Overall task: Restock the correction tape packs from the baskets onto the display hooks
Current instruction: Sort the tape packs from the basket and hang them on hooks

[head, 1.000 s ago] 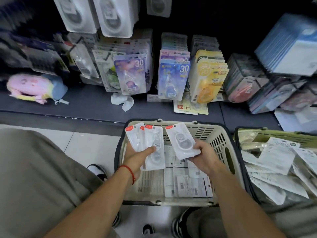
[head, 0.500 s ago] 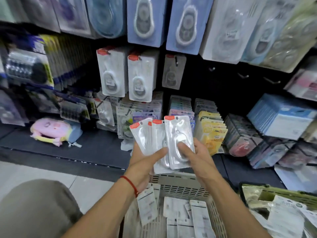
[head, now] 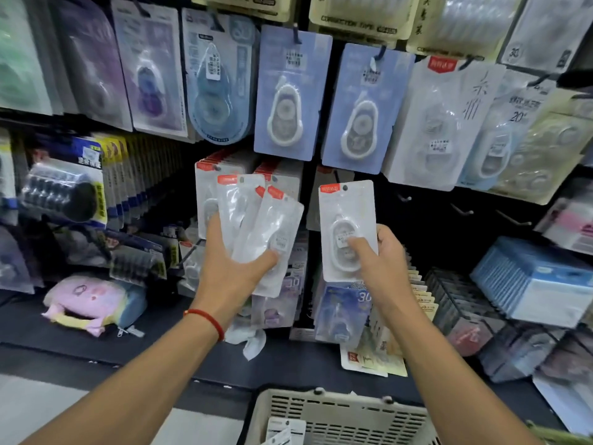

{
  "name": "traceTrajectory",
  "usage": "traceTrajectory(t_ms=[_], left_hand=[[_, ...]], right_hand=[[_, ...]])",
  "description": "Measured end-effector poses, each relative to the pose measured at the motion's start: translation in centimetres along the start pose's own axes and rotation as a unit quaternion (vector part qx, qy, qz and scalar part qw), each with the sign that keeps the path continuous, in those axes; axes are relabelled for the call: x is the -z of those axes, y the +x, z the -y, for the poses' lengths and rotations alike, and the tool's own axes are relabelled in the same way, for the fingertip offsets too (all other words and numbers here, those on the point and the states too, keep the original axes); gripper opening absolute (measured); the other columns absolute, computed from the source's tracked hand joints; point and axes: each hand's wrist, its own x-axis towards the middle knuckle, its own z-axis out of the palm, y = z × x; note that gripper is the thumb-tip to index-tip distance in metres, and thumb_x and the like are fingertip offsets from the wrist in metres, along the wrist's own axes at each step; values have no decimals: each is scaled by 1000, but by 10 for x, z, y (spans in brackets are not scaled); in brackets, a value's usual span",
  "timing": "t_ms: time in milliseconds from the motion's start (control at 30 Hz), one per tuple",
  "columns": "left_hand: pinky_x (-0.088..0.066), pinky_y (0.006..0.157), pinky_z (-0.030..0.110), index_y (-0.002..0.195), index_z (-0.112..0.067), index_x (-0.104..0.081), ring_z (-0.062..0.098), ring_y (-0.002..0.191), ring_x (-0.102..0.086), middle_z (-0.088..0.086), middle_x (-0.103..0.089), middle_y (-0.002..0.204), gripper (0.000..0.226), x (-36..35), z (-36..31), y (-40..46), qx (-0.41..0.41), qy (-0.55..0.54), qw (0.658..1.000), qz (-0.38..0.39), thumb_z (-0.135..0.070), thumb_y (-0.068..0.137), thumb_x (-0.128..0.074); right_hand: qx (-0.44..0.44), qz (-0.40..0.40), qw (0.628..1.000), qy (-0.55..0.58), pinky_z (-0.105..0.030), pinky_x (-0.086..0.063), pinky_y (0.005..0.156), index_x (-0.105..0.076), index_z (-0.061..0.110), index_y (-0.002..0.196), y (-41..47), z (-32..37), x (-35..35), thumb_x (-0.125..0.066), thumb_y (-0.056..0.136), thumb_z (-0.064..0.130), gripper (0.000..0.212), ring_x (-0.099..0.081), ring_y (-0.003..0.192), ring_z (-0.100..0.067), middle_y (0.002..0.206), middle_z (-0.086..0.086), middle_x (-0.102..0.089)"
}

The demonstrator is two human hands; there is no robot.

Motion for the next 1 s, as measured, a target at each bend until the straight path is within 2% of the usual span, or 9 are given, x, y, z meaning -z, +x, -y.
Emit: traceTrajectory(t_ms=[100,233,400,567,667,733,800,933,1000], left_hand=[[-53,108,48,149,-39,-38,7,126,-59,-19,-57,136,95,6,8,1,10,-5,1000,-15,-31,69,-88],[-52,108,49,145,-41,-40,5,126,-59,-23,-57,133,93,10,8,3,-10,3,1000,-19,-38,65,-87],[-51,109,49,144,-40,-40,10,129,-57,-20,-55,135,91,8,8,4,-18,7,1000,-11,-39,65,-87],[-51,110,49,147,-38,-39,10,130,-56,-18,-55,138,95,8,9,5,-23,5,1000,-9,-39,65,-87],[-47,114,52,155,-33,-32,17,139,-51,-8,-49,152,108,6,9,5,-15,1,1000,2,-44,63,-87],[-48,113,51,156,-35,-32,16,139,-53,-9,-51,152,110,4,9,3,-5,-14,1000,17,-44,63,-89],[-55,106,46,144,-43,-43,7,127,-62,-19,-62,136,93,3,11,2,1,-37,999,38,-40,65,-91],[-59,98,41,137,-37,-49,10,121,-68,-13,-69,130,88,-3,17,-1,24,-90,994,61,-35,62,-95],[-61,94,34,138,-34,-49,12,122,-68,-11,-69,131,92,-8,18,-3,34,-124,989,69,-34,61,-97]], right_hand=[[-16,-12,1000,12,-22,-53,69,-68,32,107,6,-3,-3,-66,83,34,24,-74,91,-4,102,14,-77],[-8,-26,1000,16,-19,-54,63,-71,32,104,5,-2,-6,-66,82,34,23,-75,88,-6,99,16,-78],[0,-46,999,6,-37,-61,71,-73,31,101,1,0,-10,-66,82,36,21,-75,89,-16,97,7,-78],[16,-51,998,-39,-30,-56,68,-74,32,100,9,-8,-16,-67,86,40,18,-73,83,-7,91,14,-77],[0,-13,990,-140,-33,-55,84,-66,31,126,31,-17,-18,-63,100,41,28,-71,106,-14,110,15,-74],[-50,45,965,-252,-40,-53,97,-43,19,157,43,-19,-16,-52,107,45,57,-63,124,-27,136,-2,-65],[-93,75,943,-311,-47,-48,109,-19,12,167,47,-15,-17,-44,108,50,74,-55,135,-35,154,-15,-50],[-54,130,974,-179,-42,-53,106,-67,26,135,18,1,-23,-55,103,54,45,-66,121,-15,125,12,-71],[-51,202,971,-117,-34,-59,94,-74,30,118,-3,7,-28,-63,99,55,33,-72,106,-8,112,14,-77]])
